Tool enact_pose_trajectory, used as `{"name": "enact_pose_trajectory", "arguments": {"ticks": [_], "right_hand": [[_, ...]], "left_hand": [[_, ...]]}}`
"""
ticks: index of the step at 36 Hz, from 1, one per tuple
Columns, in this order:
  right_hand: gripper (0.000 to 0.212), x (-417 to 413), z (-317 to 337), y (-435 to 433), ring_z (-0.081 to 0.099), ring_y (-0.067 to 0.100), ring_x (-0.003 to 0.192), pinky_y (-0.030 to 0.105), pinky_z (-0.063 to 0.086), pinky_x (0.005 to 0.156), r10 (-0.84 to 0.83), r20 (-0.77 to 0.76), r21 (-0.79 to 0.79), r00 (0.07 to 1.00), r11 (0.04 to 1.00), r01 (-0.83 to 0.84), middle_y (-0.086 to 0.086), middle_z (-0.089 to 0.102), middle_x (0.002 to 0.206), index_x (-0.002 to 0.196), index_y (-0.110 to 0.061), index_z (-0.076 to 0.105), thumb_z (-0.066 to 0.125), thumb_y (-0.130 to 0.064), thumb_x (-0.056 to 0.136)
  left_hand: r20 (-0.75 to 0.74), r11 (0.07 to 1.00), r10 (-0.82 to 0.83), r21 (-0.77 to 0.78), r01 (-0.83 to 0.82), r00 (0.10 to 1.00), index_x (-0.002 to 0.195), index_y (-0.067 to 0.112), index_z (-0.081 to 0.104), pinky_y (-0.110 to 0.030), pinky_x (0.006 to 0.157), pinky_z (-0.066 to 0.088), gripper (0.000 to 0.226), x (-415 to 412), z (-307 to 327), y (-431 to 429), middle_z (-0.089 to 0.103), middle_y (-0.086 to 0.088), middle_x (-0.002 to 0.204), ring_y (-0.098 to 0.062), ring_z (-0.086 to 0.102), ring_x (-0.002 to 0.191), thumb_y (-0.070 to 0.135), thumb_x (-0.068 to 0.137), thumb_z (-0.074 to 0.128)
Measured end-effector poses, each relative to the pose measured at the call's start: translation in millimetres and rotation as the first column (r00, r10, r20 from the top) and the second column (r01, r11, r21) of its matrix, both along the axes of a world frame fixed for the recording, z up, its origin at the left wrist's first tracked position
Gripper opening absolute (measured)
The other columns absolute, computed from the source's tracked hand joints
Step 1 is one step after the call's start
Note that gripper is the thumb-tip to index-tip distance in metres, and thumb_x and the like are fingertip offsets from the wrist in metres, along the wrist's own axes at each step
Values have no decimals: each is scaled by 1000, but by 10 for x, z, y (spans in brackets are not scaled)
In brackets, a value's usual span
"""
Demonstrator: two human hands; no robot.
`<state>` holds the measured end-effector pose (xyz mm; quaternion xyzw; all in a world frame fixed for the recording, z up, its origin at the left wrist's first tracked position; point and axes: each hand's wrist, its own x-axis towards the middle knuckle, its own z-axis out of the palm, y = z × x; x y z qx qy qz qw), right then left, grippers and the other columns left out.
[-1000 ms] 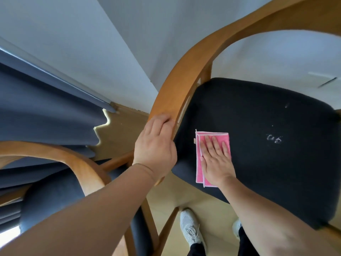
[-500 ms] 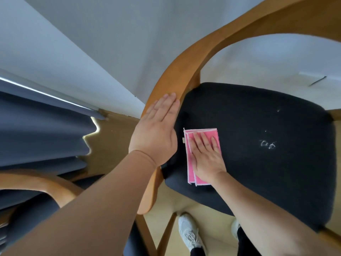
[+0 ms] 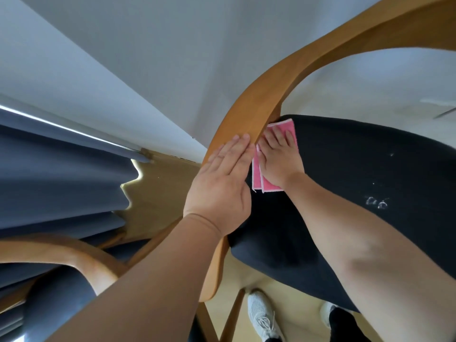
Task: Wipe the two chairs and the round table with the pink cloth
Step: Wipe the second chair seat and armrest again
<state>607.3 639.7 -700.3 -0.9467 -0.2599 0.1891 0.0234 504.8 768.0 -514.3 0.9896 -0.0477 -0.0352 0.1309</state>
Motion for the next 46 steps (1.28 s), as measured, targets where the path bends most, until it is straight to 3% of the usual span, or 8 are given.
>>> {"name": "enact_pose_trajectory", "arguments": {"ticks": [4, 10, 15, 17, 21, 29, 37, 46], "right_hand": [[59, -302, -3, -320, -13, 23, 150, 45, -4, 122, -96, -11, 7, 995, 995, 96, 4, -11, 164, 154, -18, -14, 4, -41, 103], [59, -1016, -4, -753, -17, 22, 148, 42, -15, 120, -238, -62, -31, 969, 971, 236, 3, -17, 161, 150, -17, -23, 4, -38, 102], [62, -1561, 10, -945, 14, 27, 149, 46, 3, 121, -315, -72, -52, 946, 949, 312, 8, 19, 162, 155, -12, 9, 22, -35, 99], [62, -1607, 12, -971, 17, 28, 148, 46, 5, 120, -316, -73, -56, 946, 948, 312, 9, 23, 160, 154, -11, 11, 25, -34, 98], [61, -1479, 9, -963, 14, 27, 150, 47, 2, 120, -260, -57, -64, 964, 964, 257, 9, 22, 161, 153, -11, 8, 20, -36, 99], [59, -510, 52, -597, -12, 24, 150, 45, -7, 121, -182, -32, -1, 983, 983, 182, 4, -10, 164, 154, -17, -14, 6, -38, 103], [60, 202, 80, -309, -3, 25, 151, 45, -2, 122, -125, -14, 16, 992, 992, 126, 5, 2, 165, 157, -16, 0, 7, -41, 102], [61, 357, 65, -564, 2, 24, 151, 42, 0, 123, -147, 10, 13, 989, 989, 147, 5, 7, 164, 157, -19, 4, 5, -44, 101]], "left_hand": [[0, 1000, 2, 6, -2, 1000, 139, 8, 45, -31, 117, 18, 56, 9, 4, 5, 41, -6, 147, -17, 30, 138, 16, 85, 33], [-28, 999, 13, 39, -12, 1000, 142, 11, 40, -35, 115, 21, 56, -1, 36, -11, 39, -3, 149, -17, 31, 139, 22, 88, 28], [-19, 999, 4, 49, -3, 1000, 142, 9, 41, -36, 114, 22, 56, -13, 42, -28, 40, -6, 148, -21, 34, 138, 20, 88, 31], [-23, 999, 3, 52, -1, 1000, 142, 9, 40, -36, 114, 21, 56, -11, 49, -35, 39, -6, 148, -21, 32, 138, 19, 88, 32], [-32, 998, 6, 68, -3, 999, 143, 10, 39, -34, 115, 18, 56, -14, 46, -38, 37, -5, 150, -20, 31, 139, 18, 88, 35], [-31, 999, 2, 54, -1, 1000, 143, 11, 40, -35, 115, 19, 57, -22, 35, -26, 38, -4, 149, -17, 30, 139, 22, 88, 27], [16, 1000, -10, 26, 9, 1000, 139, 6, 45, -41, 113, 29, 56, 1, 14, -25, 43, -8, 146, -22, 35, 137, 17, 86, 29], [8, 999, -4, 32, 3, 1000, 139, 7, 44, -36, 115, 24, 55, -11, 7, -14, 41, -6, 147, -18, 32, 138, 17, 87, 31]]}}
